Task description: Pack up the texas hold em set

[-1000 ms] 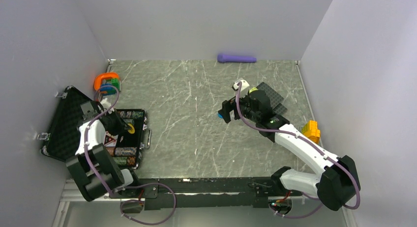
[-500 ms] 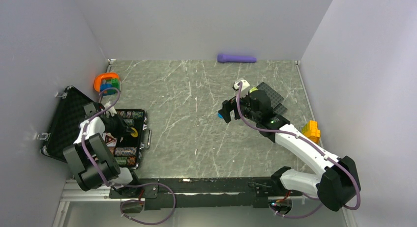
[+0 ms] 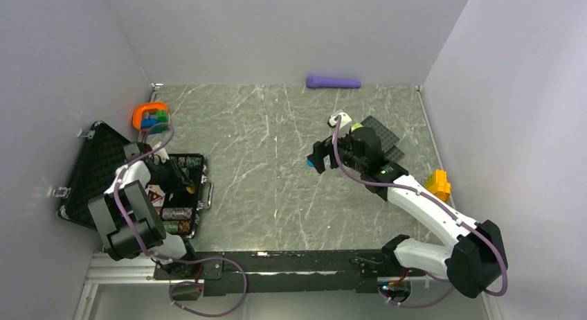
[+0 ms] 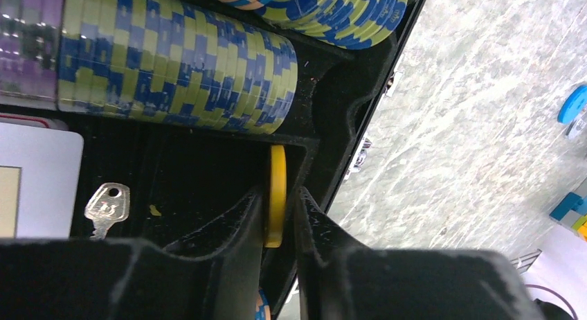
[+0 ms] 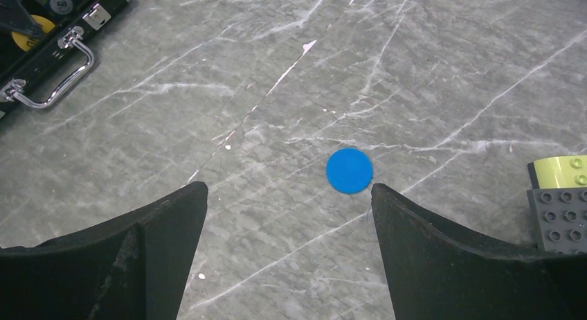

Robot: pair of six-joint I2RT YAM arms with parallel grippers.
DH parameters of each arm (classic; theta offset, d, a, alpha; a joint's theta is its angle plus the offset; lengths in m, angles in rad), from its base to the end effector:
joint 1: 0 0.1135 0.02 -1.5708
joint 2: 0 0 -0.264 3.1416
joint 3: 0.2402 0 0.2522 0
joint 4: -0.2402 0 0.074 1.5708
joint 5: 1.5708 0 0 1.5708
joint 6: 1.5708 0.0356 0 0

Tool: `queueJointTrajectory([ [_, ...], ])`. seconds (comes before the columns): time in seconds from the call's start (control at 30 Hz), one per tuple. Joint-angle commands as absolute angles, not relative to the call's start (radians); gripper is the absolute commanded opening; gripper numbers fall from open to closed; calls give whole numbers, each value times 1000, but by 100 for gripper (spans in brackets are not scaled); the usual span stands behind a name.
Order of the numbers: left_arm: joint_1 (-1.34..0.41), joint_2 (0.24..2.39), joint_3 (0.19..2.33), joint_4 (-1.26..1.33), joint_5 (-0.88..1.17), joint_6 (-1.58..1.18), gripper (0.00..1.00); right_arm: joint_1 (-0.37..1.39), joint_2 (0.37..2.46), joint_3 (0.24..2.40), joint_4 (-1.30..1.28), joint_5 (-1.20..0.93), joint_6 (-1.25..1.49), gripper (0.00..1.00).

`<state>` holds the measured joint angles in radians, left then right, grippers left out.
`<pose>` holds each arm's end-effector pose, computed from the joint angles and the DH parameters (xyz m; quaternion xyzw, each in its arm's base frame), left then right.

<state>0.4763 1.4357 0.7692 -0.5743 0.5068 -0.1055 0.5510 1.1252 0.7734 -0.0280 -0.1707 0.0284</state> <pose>0.2284 0.0984 0.1714 -0.2344 0.9266 -0.2137 0.2019 0.2168 0.1403 0.2832 -0.2593 0.7845 0.2273 0.5154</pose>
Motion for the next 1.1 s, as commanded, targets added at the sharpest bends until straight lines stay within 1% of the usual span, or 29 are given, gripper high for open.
queueJointTrajectory([
  [0.0, 466, 1436, 800, -586, 483, -108, 32, 548, 1097, 778, 7, -190, 16, 92],
  [0.07, 466, 1433, 802, -591, 461, -113, 41, 548, 1095, 778, 6, -187, 18, 92],
  [0.13, 466, 1428, 805, -593, 445, -115, 47, 548, 1094, 778, 5, -184, 18, 92],
  [0.4, 466, 1369, 806, -594, 359, -129, 58, 548, 1093, 778, 3, -181, 18, 93],
  [0.6, 466, 1325, 805, -592, 307, -132, 61, 548, 1095, 781, 3, -172, 20, 93],
  [0.67, 466, 1303, 805, -591, 291, -131, 65, 548, 1096, 781, 3, -169, 21, 93],
  [0.83, 453, 1229, 801, -580, 235, -122, 66, 547, 1110, 789, -9, -153, 36, 93],
  [0.93, 391, 1185, 827, -588, 122, -107, 67, 547, 1130, 807, -44, -130, 55, 93],
  [1.0, 305, 1169, 860, -595, 41, -100, 67, 545, 1150, 824, -68, -111, 71, 93],
  [1.07, 230, 1170, 897, -597, 5, -101, 68, 544, 1176, 847, -100, -85, 88, 93],
])
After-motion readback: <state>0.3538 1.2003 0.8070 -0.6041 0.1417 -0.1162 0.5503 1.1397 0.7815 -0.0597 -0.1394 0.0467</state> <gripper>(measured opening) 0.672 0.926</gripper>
